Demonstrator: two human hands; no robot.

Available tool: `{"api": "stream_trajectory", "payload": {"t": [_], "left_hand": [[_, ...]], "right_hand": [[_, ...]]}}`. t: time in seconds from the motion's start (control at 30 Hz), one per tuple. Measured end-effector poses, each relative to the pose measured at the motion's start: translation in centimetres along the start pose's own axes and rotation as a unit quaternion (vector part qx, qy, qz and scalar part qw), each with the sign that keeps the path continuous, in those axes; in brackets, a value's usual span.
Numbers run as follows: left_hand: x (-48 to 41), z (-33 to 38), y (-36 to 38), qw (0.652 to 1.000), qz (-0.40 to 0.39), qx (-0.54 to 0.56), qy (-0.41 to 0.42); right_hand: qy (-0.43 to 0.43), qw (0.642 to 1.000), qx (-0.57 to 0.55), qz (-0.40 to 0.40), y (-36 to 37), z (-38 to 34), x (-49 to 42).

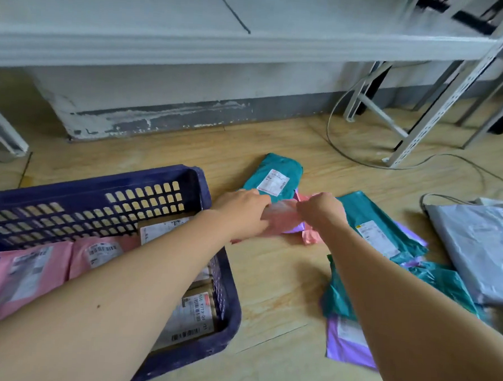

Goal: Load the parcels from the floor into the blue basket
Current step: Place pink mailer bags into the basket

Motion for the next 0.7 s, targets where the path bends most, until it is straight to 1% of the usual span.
{"api": "stream_trajectory", "payload": {"t": [0.13,0.23,0.3,0.33,0.4,0.47,0.53,0.6,0.67,0.7], "left_hand": [[3.9,-0.5,-2.1,0.999,0.016,0.035,-0.017],[6.5,-1.9,-3.6,0.997,0.032,0.062,-0.038],[8.2,-2.6,-4.4,0.994,0.053,0.079,-0.045],[8.9,-2.7,-4.6,0.992,0.059,0.102,-0.048],[10.0,-2.8,-4.9,0.977,0.067,0.192,-0.057],[10.4,-2.5,-5.1,0.959,0.048,0.273,-0.063],[10.5,-2.4,-5.7,0.954,0.051,0.293,-0.049],[11.0,-3.6,-6.8,0.946,0.105,0.299,-0.075],[12.0,-5.6,-7.8,0.927,0.164,0.315,-0.119],[12.6,-6.6,-8.0,0.917,0.185,0.327,-0.136]], "right_hand": [[0.01,0.994,-0.11,0.022,-3.4,-2.2,3.4],[0.04,0.975,-0.216,0.028,-3.8,-2.9,6.0],[0.033,0.965,-0.261,0.02,-3.6,-4.2,7.8],[0.024,0.96,-0.28,0.016,-3.5,-4.9,8.6],[0.008,0.948,-0.318,0.015,-3.6,-6.7,10.1],[-0.004,0.933,-0.359,0.005,-3.6,-8.5,11.6],[-0.01,0.917,-0.398,-0.029,-3.0,-10.2,12.8],[-0.023,0.9,-0.43,-0.068,-2.3,-12.1,13.9],[-0.039,0.887,-0.45,-0.102,-1.5,-13.6,15.1],[-0.045,0.884,-0.453,-0.105,-1.2,-14.1,15.3]]}}
Point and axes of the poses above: each hand's wrist, its own x-axis away from the middle knuckle, its own y-axis out of the palm, z = x × y, the point moved 8 cm from there along -x, towards the middle knuckle, and after that the axes turned 2 degrees about -x, right-handed, at the moved point
